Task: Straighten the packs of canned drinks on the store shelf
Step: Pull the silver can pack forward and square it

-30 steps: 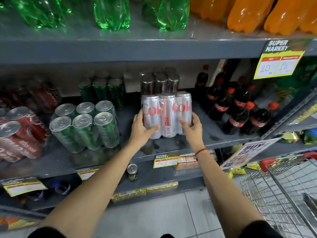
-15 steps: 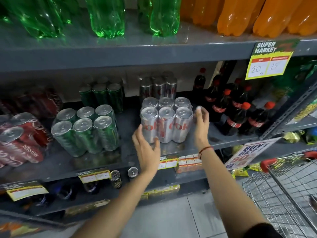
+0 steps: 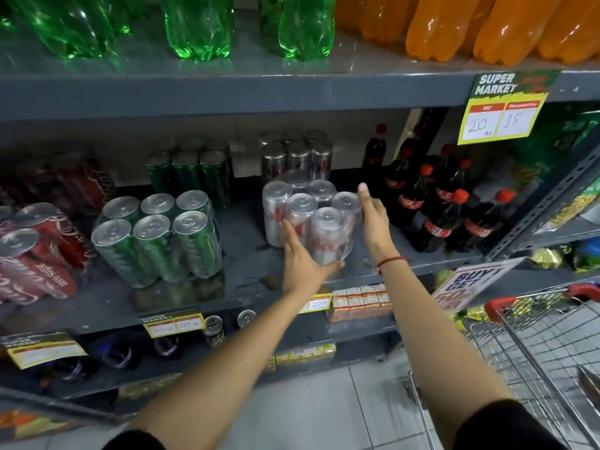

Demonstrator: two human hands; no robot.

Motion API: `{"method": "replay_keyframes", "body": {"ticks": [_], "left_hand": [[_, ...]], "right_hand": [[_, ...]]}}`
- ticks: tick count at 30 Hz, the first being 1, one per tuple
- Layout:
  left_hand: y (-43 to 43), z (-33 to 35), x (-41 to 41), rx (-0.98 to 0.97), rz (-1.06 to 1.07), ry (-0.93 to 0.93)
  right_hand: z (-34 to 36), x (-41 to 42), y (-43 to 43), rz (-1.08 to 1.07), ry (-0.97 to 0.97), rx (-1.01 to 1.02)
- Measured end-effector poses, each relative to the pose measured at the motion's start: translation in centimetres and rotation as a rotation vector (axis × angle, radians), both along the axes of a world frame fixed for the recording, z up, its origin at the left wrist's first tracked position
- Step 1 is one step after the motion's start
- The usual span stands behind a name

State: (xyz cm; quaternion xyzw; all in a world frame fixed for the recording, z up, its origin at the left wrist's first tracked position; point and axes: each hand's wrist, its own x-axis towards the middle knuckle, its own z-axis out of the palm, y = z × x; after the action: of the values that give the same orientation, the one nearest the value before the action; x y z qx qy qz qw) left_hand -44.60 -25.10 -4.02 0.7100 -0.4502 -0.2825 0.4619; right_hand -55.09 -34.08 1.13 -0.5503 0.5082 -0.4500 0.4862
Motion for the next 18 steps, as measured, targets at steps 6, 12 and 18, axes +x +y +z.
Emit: {"method": "replay_keyframes", "body": {"ticks": [6, 12, 18], "left_hand": [[-2.7, 1.5, 7.2, 0.09, -0.25, -0.178], [-2.8, 0.8, 12.0, 0.011, -0.122, -0.04], [1.0, -3.4, 6.6, -0.179, 0.217, 0.006]], "right_hand": [[-1.9, 1.9, 6.3, -0.161, -0.077, -0.155], [-2.7, 3.4, 7.3, -0.064, -0.065, -0.216], [-2.8, 0.0, -0.6, -0.138, 0.261, -0.044]]}}
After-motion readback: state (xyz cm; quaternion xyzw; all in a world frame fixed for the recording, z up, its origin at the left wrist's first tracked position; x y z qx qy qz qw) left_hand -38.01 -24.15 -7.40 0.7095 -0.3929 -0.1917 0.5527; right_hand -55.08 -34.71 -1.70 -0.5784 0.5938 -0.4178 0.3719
